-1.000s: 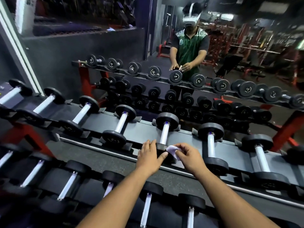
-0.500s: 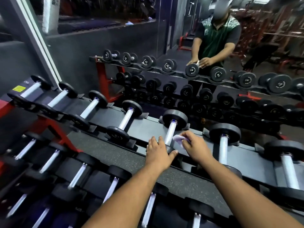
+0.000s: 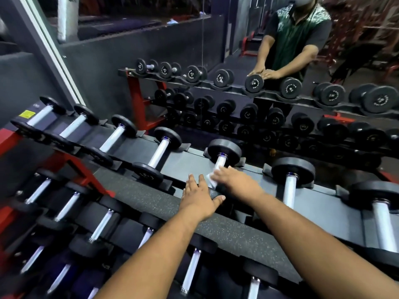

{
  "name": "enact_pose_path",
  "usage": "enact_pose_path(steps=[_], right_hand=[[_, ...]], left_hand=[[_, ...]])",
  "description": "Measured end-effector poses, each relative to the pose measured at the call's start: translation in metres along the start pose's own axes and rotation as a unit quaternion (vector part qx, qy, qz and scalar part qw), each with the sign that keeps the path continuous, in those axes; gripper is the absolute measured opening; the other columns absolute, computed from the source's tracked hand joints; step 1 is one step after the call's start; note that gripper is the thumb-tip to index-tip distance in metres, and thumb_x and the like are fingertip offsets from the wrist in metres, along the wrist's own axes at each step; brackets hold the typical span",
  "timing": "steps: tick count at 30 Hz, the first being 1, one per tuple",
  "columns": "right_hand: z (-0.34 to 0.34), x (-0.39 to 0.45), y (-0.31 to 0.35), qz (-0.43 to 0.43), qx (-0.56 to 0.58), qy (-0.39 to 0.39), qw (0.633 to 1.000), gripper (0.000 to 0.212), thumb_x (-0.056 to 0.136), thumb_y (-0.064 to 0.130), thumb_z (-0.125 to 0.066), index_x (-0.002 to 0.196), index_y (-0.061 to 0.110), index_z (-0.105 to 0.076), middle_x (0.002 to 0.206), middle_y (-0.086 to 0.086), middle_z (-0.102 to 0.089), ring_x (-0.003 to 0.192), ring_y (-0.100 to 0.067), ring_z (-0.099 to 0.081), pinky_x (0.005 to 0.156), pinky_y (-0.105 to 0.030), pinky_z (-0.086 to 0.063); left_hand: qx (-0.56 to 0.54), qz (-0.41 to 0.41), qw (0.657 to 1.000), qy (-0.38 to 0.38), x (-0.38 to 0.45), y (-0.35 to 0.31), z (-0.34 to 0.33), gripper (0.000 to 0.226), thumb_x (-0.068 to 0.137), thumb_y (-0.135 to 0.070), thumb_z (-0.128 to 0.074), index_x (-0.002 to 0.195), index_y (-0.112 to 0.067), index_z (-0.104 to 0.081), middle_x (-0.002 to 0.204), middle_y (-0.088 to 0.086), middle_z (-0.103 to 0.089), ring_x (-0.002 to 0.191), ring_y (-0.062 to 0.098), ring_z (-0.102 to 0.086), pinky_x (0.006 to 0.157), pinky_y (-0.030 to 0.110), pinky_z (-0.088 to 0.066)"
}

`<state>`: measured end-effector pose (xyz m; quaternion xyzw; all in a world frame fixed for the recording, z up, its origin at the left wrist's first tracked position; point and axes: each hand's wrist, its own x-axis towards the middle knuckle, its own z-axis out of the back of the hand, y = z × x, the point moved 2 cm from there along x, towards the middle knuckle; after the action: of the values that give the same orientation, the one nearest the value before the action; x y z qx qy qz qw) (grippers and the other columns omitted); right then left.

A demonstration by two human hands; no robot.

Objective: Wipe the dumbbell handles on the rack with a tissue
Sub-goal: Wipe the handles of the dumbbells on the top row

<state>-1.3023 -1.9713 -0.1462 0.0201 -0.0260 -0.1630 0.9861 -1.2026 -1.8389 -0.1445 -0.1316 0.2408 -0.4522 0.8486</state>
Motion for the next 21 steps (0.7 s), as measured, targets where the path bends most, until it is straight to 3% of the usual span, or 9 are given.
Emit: enact_pose_path(steps=[2,4,7,10,12,15,18,21], right_hand=[[-0.004,-0.001,0.0,0.088,-0.033,0.051,0.994,0.054,0.097,0.012,-0.051,0.15,0.018,-0.042,0.155,-0.006,-0.042,0.145,-0.028,-0.035,0.114,-0.048,-0.033],[-0.003,-0.002,-0.003,0.114,-0.062,0.065,0.989,0.055,0.101,0.015,-0.043,0.155,0.019,-0.033,0.162,-0.004,-0.03,0.152,-0.023,-0.021,0.12,-0.047,-0.018],[0.0,0.003,-0.015,0.039,-0.137,0.044,0.989,0.065,0.097,0.019,-0.023,0.16,0.021,-0.009,0.167,0.0,-0.01,0.154,-0.019,-0.007,0.121,-0.049,-0.007],[-0.004,0.012,-0.012,-0.033,-0.137,0.053,0.989,0.068,0.101,0.017,-0.03,0.159,0.02,0.004,0.168,-0.002,0.003,0.154,-0.02,0.004,0.123,-0.052,-0.007],[-0.011,0.007,-0.004,0.024,-0.097,0.07,0.993,0.069,0.102,0.022,-0.042,0.16,0.022,-0.004,0.168,-0.002,0.0,0.154,-0.019,0.003,0.123,-0.049,-0.004],[-0.007,-0.003,-0.007,0.102,-0.074,0.095,0.987,0.066,0.103,0.021,-0.042,0.16,0.026,-0.009,0.164,0.009,0.004,0.15,-0.008,0.009,0.121,-0.043,0.003],[-0.002,0.008,-0.019,-0.004,-0.088,0.055,0.995,0.065,0.103,0.02,-0.035,0.16,0.028,-0.005,0.165,0.01,0.005,0.152,-0.009,0.006,0.123,-0.05,-0.006],[-0.006,0.021,-0.009,-0.067,-0.069,0.016,0.995,0.059,0.103,0.018,-0.032,0.159,0.022,-0.014,0.168,0.001,-0.006,0.154,-0.017,-0.002,0.121,-0.045,-0.014]], left_hand=[[0.0,0.001,1.0,0.002,0.001,0.0,0.001,0.106,0.093,-0.067,-0.052,0.16,-0.017,0.012,0.166,0.015,0.021,0.155,0.033,0.009,0.125,0.046,-0.008],[0.0,0.002,1.0,0.003,0.001,0.0,0.001,0.106,0.092,-0.068,-0.052,0.161,-0.017,0.011,0.166,0.015,0.02,0.155,0.033,0.009,0.125,0.045,-0.009],[0.005,0.001,1.0,0.014,0.002,0.0,0.002,0.107,0.092,-0.069,-0.051,0.16,-0.016,0.012,0.166,0.016,0.021,0.155,0.034,0.01,0.125,0.046,-0.009],[0.012,0.002,1.0,0.02,0.003,0.001,0.003,0.108,0.091,-0.07,-0.051,0.16,-0.016,0.013,0.165,0.016,0.024,0.155,0.033,0.011,0.125,0.046,-0.009],[0.015,0.002,1.0,0.025,0.003,0.001,0.003,0.11,0.091,-0.071,-0.051,0.16,-0.017,0.014,0.164,0.015,0.026,0.155,0.033,0.012,0.125,0.046,-0.008],[0.016,0.002,1.0,0.025,0.003,0.001,0.003,0.109,0.091,-0.071,-0.051,0.16,-0.018,0.014,0.164,0.014,0.027,0.155,0.033,0.011,0.124,0.047,-0.009],[0.019,0.004,0.999,0.032,0.002,0.0,0.004,0.108,0.091,-0.07,-0.051,0.16,-0.018,0.015,0.164,0.014,0.027,0.155,0.033,0.012,0.124,0.048,-0.01],[0.025,0.005,0.999,0.039,0.001,-0.001,0.008,0.108,0.092,-0.07,-0.05,0.16,-0.017,0.015,0.164,0.015,0.026,0.155,0.033,0.011,0.124,0.047,-0.01]])
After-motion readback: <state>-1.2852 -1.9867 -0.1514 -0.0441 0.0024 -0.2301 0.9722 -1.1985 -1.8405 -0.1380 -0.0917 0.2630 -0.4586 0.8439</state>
